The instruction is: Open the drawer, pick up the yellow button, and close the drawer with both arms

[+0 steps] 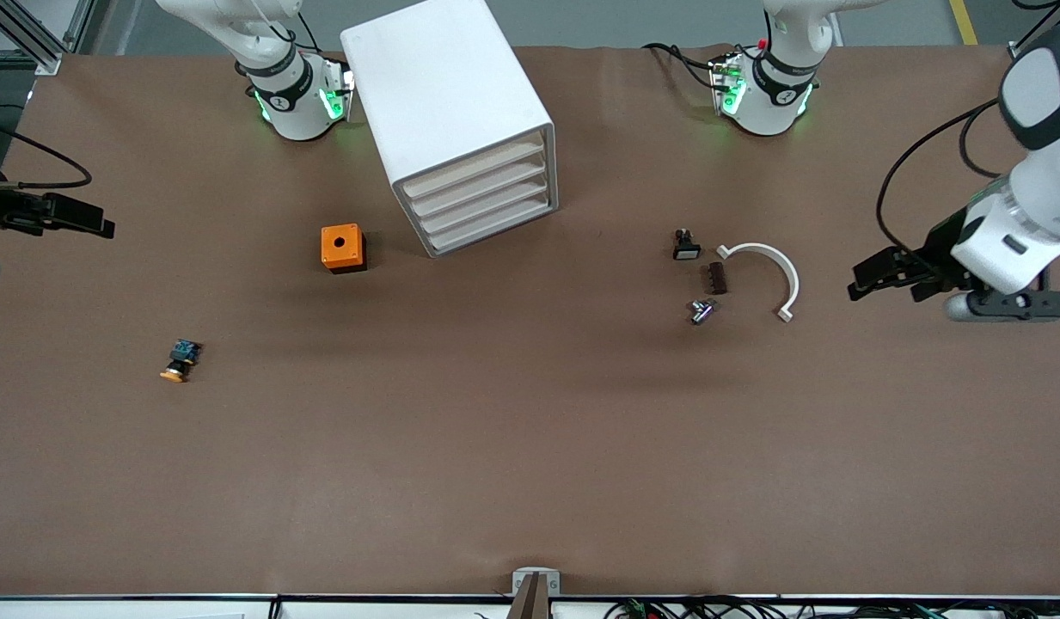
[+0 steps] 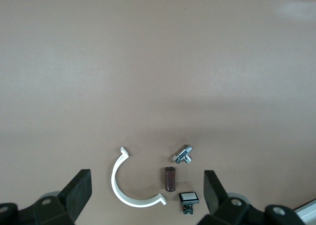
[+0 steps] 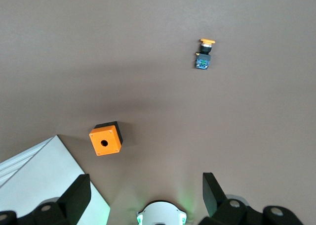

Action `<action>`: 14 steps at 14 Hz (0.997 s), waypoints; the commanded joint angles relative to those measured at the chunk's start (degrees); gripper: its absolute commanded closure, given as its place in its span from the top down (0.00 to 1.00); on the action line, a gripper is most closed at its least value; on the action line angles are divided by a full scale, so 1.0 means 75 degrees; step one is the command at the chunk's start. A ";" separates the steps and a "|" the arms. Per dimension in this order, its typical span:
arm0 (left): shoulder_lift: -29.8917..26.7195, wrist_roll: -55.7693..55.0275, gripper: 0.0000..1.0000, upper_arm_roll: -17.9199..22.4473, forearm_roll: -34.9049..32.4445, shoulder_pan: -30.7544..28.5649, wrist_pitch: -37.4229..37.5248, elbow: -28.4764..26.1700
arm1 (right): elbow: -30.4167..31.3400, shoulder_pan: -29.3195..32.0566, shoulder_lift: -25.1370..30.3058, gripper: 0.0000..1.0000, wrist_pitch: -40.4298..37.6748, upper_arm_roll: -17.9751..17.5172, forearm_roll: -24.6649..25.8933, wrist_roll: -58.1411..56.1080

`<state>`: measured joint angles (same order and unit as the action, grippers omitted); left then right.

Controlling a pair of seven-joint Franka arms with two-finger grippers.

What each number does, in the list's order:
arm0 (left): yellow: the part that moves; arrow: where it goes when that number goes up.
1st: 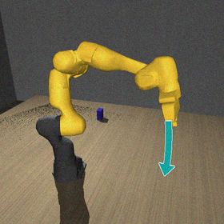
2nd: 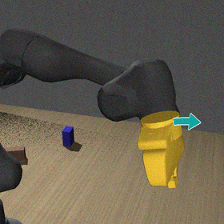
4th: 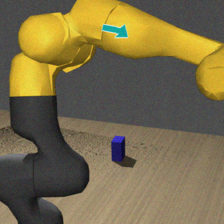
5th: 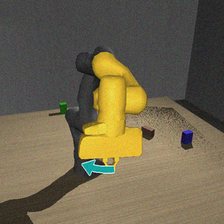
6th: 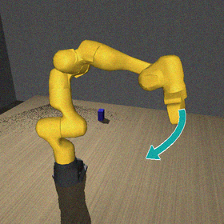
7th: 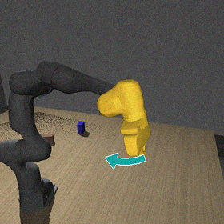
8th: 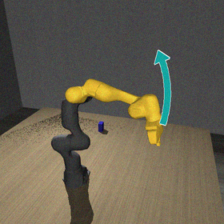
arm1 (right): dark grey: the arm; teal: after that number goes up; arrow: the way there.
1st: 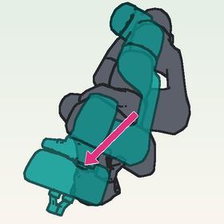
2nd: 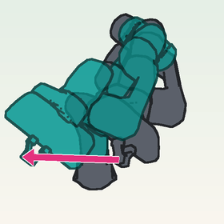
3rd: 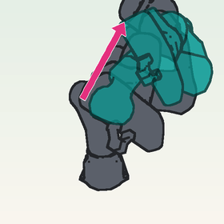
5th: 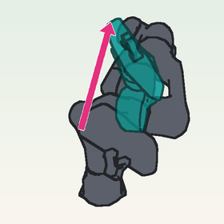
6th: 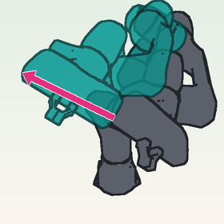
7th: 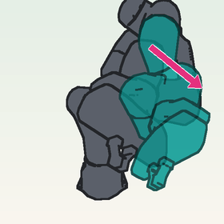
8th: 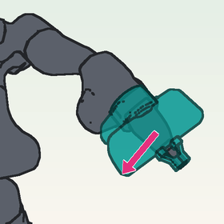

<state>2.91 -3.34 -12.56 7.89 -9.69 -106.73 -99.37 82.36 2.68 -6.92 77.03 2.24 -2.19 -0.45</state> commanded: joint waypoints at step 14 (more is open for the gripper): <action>-0.0469 -0.0035 1.00 0.1616 -0.0478 0.1432 0.0097 0.0043 | -0.0435 -0.0334 0.0184 1.00 -0.0181 -0.0006 0.0445 0.0212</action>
<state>0.13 -3.39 -1.44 5.48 0.05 -106.60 -99.17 79.21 0.36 -6.49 76.12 1.88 0.40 0.11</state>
